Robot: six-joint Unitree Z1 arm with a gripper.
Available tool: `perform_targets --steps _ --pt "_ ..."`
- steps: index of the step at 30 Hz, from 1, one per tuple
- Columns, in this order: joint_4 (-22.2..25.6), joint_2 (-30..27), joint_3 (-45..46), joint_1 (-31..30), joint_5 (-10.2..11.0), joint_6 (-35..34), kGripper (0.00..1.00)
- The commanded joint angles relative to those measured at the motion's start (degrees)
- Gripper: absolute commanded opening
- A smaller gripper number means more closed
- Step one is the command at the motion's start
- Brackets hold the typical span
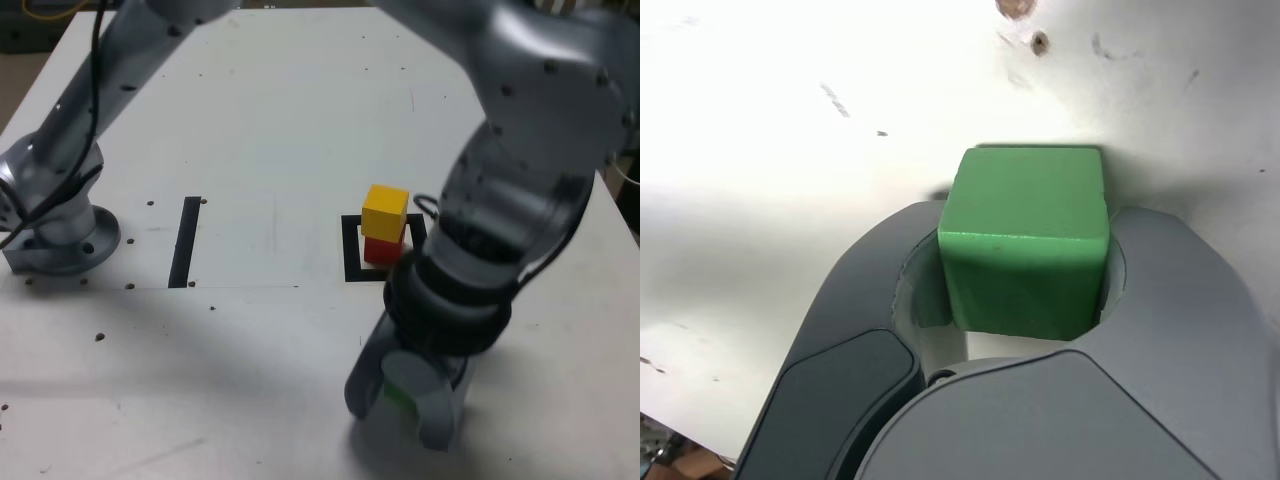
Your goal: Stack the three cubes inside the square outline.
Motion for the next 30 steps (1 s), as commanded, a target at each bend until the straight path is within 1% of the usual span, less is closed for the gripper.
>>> perform_targets --steps 1,7,11,14,24,30 --pt "1.57 -2.1 -0.44 0.16 1.32 -0.34 0.27" --pt "6.24 -6.8 -0.53 1.32 5.06 -0.67 0.27" --pt "9.13 -10.54 -0.12 3.16 6.84 -0.04 0.27" --pt "10.37 -13.13 0.9 5.07 7.78 0.81 0.27" --pt "10.57 -19.44 6.52 12.76 8.56 4.9 0.27" --pt "10.41 -20.59 7.75 16.68 8.35 7.58 0.27"
